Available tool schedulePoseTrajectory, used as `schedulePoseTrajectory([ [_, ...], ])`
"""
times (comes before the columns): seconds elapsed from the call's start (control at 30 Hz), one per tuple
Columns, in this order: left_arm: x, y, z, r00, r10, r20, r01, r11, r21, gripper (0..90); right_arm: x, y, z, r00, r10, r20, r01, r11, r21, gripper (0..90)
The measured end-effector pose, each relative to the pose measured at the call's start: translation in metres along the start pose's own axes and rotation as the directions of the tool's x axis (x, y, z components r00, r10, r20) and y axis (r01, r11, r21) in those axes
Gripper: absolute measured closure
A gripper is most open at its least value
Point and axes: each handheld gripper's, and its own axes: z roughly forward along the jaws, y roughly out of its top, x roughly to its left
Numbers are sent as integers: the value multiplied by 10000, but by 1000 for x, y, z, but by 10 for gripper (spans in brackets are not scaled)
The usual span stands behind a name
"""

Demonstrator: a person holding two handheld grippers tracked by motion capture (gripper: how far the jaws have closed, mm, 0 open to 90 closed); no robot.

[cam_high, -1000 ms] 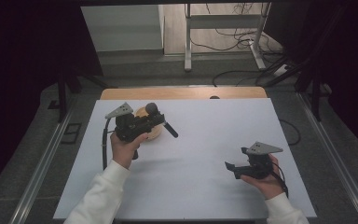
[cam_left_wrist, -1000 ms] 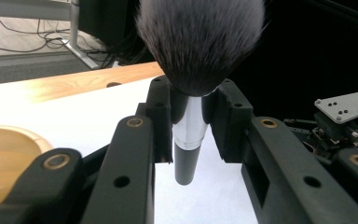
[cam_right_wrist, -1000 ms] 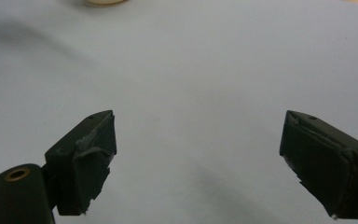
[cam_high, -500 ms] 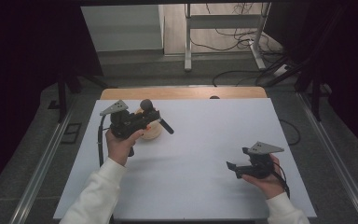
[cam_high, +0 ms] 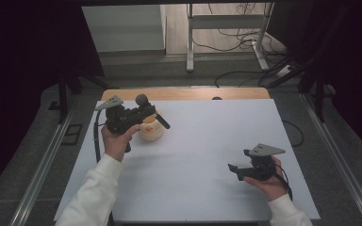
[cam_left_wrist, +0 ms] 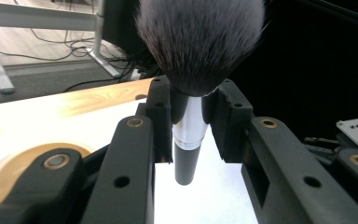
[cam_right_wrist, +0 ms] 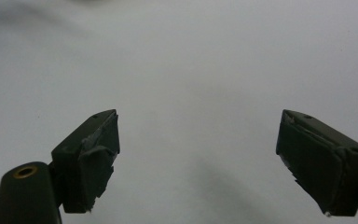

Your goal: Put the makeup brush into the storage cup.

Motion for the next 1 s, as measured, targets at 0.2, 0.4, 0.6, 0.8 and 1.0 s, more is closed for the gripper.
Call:
schedulePoseTrajectory([
  [0.2,10,7,-5,9995,-58,-323,55,9999,-87,712,0,0,1,10000,-22,-4,22,10000,32,135],
  [0.4,19,8,-9,9978,-183,-633,177,9998,-106,712,0,-1,1,10000,-20,-17,20,10000,56,136],
  [0.6,27,8,-11,9960,-293,-841,281,9995,-162,712,0,-1,2,10000,-25,-19,25,10000,65,137],
  [0.8,33,9,-12,9937,-367,-1062,352,9992,-162,712,0,-1,2,10000,-45,-11,45,10000,71,137],
  [1.0,40,10,-12,9903,-401,-1327,386,9992,-136,712,0,-1,1,10000,-22,-4,22,10000,57,137],
])
